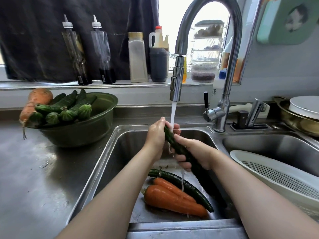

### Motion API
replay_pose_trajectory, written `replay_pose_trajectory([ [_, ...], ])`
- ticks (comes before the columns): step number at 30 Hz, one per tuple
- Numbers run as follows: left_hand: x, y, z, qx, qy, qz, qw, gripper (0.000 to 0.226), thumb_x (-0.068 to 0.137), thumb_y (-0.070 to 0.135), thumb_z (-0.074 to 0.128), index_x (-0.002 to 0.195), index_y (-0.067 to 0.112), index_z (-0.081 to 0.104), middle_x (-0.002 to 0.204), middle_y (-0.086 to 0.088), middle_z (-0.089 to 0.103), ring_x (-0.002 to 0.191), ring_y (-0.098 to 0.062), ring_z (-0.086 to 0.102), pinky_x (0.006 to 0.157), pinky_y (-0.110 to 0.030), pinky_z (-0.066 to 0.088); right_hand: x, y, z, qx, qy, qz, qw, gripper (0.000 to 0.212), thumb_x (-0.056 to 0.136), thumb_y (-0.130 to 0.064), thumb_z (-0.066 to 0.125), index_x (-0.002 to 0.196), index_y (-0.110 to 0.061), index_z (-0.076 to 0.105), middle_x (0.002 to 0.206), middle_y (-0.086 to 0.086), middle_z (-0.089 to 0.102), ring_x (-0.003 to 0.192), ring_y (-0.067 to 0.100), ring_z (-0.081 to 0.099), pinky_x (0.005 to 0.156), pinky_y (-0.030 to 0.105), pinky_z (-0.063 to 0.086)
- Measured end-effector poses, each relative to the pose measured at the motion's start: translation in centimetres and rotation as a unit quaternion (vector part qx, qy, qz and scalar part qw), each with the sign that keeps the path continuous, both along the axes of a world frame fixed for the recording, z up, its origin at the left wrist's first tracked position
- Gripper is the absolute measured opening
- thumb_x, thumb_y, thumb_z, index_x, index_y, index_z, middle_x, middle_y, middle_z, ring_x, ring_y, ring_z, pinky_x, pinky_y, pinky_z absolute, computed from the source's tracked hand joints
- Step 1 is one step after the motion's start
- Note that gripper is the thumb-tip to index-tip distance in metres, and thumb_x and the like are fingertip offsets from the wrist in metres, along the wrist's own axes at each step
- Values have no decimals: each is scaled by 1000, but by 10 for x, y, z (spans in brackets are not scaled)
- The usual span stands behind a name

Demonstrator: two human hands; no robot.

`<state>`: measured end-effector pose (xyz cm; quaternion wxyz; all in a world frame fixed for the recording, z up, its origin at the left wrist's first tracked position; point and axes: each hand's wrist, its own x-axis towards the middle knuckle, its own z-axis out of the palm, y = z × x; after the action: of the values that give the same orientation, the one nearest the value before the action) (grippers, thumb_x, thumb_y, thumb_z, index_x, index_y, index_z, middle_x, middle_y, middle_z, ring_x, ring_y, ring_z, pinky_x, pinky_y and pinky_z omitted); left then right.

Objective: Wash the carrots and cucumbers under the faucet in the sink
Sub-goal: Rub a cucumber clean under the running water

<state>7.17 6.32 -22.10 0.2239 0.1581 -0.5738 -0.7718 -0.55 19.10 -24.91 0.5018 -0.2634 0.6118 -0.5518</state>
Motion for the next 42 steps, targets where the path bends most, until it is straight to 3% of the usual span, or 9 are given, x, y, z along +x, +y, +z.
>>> replay_pose_trajectory([
  [5,5,9,3,91,0,-101,991,26,112,16,32,107,9,57,106,-10,66,98,-23,67,93,-38,55,-9,9,-7,10,-21,-4,1000,67,87,-82,34,70,-19,50,61,1,39,37,16,36,41,25,30],
  [11,-3,13,6,46,-41,3,998,49,109,40,42,68,16,56,64,-3,67,60,-16,66,66,-31,51,-1,-4,-7,-22,-10,8,1000,70,91,-78,33,84,-12,56,60,4,41,35,16,39,40,25,37],
  [17,4,-3,2,151,-5,-128,980,31,112,32,34,112,15,61,111,-6,75,107,-22,70,78,-34,59,-6,1,-4,-45,-41,-14,998,66,95,-75,30,88,-15,56,59,1,38,34,14,36,40,22,35],
  [19,1,-2,2,145,-42,-92,984,37,111,37,37,90,18,61,92,-5,74,89,-20,71,56,-26,53,-4,-1,-5,-35,-39,-7,999,64,96,-75,31,89,-16,56,63,1,40,37,13,37,41,22,35],
  [24,-11,-1,0,237,-23,25,971,45,109,42,44,71,18,50,56,1,52,49,-18,53,56,-28,54,-2,-5,-7,-52,10,29,998,25,91,-27,69,99,-9,54,77,6,54,54,14,48,44,24,42],
  [29,-5,-22,-13,4,-41,-72,997,12,108,16,49,114,7,54,90,-9,66,76,-20,68,69,-39,55,-4,-11,-9,-51,78,-65,994,32,102,-37,60,97,-5,65,78,12,61,57,18,56,60,36,59],
  [31,-4,-31,-24,-47,-48,-105,992,30,101,4,59,130,4,52,106,-10,72,93,-20,73,72,-39,61,-2,-10,-7,-26,110,-78,990,46,104,-50,51,97,-7,67,73,10,60,51,19,52,59,36,57],
  [36,-7,-29,-23,-76,-44,30,996,16,95,15,72,108,4,70,88,-10,72,79,-23,69,68,-35,58,10,-19,1,5,158,-89,983,56,108,-54,37,83,-14,68,67,6,60,46,19,51,44,27,46],
  [42,-8,-38,-27,-28,-17,137,990,9,95,10,72,100,4,68,85,-9,72,66,-20,75,61,-34,63,7,-27,-6,39,204,-13,978,17,104,-30,58,102,-15,64,101,21,69,82,28,68,78,48,61],
])
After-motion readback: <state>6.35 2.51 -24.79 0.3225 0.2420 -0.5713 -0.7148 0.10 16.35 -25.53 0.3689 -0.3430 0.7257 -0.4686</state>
